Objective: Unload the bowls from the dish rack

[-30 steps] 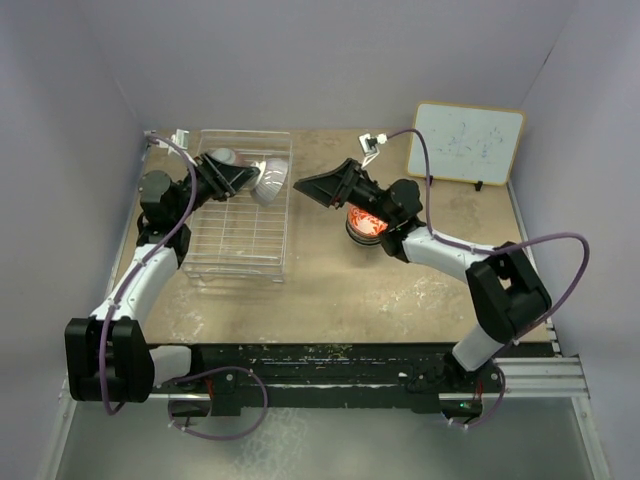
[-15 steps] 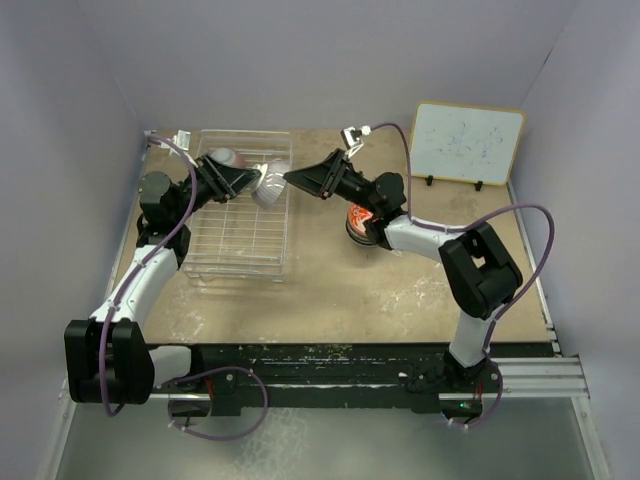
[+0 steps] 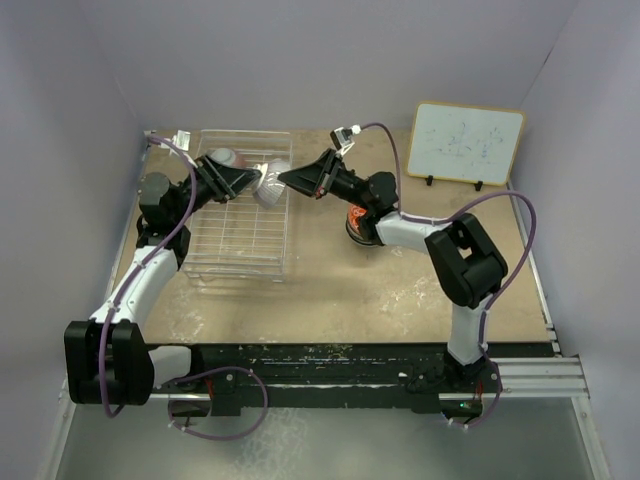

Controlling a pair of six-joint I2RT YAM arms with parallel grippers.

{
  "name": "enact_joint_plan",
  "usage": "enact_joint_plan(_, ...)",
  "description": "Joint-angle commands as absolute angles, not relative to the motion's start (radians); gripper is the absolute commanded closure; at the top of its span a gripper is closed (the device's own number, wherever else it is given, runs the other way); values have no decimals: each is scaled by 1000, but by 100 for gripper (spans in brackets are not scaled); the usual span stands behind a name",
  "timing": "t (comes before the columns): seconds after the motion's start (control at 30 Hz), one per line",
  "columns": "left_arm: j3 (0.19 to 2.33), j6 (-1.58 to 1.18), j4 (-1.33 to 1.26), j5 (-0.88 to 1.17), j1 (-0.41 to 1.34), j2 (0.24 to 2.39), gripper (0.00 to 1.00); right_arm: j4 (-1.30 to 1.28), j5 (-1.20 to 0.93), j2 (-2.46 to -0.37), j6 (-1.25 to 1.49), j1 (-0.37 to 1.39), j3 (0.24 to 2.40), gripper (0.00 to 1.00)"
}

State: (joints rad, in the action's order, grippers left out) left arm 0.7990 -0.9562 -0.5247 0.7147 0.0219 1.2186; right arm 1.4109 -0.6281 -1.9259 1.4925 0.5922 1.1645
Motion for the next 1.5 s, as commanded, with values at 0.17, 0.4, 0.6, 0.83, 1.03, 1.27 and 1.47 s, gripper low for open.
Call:
enact_joint_plan(0.17,792,-945,-612,750,20,1191,95,1564,-657,-1952,1573,603,1213,100)
enact_joint_plan(0.4,804,-895,-536,741,18,1163,27,1635,-664,-1922,1576,594,1158,100)
enact_joint_plan(0.6,804,-781,-385,724,-6,1136,26,1559,-689,-1814,1498,515,1054,100)
enact_joint_plan(0.83,854,-588,-161,714,-22,1148,34,904,-708,-1591,1114,430,1047,100)
enact_joint_plan(1.03,860,-512,-94,675,-22,1133,32,10,-366,-1522,592,430,1346,100)
enact_joint_plan(1.27,852,-495,-88,675,-21,1160,32,-570,-77,-1629,319,432,1679,100)
enact_joint_plan(1.47,848,-485,-78,670,-21,1162,32,-772,135,-1670,233,461,1728,100)
